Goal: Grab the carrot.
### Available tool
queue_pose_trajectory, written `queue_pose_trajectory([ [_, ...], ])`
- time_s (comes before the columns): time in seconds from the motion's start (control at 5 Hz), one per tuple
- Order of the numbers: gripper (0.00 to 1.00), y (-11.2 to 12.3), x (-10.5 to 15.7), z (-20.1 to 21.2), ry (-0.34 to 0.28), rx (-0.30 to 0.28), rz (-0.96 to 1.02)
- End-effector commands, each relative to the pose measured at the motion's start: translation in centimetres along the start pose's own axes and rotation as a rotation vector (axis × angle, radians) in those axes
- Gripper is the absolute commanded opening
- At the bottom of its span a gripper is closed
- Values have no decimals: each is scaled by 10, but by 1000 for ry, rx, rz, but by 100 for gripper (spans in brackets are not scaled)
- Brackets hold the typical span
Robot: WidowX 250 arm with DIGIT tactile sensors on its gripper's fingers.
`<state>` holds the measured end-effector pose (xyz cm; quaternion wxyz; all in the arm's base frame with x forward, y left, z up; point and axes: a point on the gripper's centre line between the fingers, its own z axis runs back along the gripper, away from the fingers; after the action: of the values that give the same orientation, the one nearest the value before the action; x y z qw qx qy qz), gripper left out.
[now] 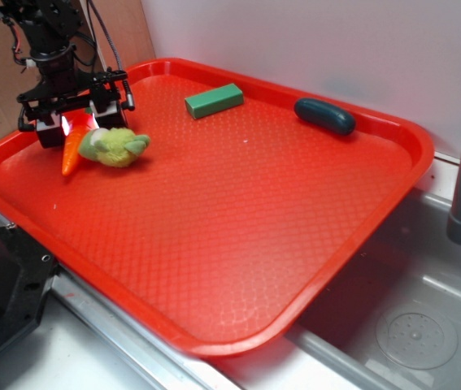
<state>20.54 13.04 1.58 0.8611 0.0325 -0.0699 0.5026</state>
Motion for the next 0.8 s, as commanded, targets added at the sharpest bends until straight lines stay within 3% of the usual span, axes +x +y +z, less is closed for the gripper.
queue_pose_trajectory([
  [0.0, 0, 16, 0, 38, 16, -22, -88],
  [0.2, 0, 2, -4, 66, 39, -77, -232],
  [0.6, 0, -37, -41, 125, 167, -199, -477],
])
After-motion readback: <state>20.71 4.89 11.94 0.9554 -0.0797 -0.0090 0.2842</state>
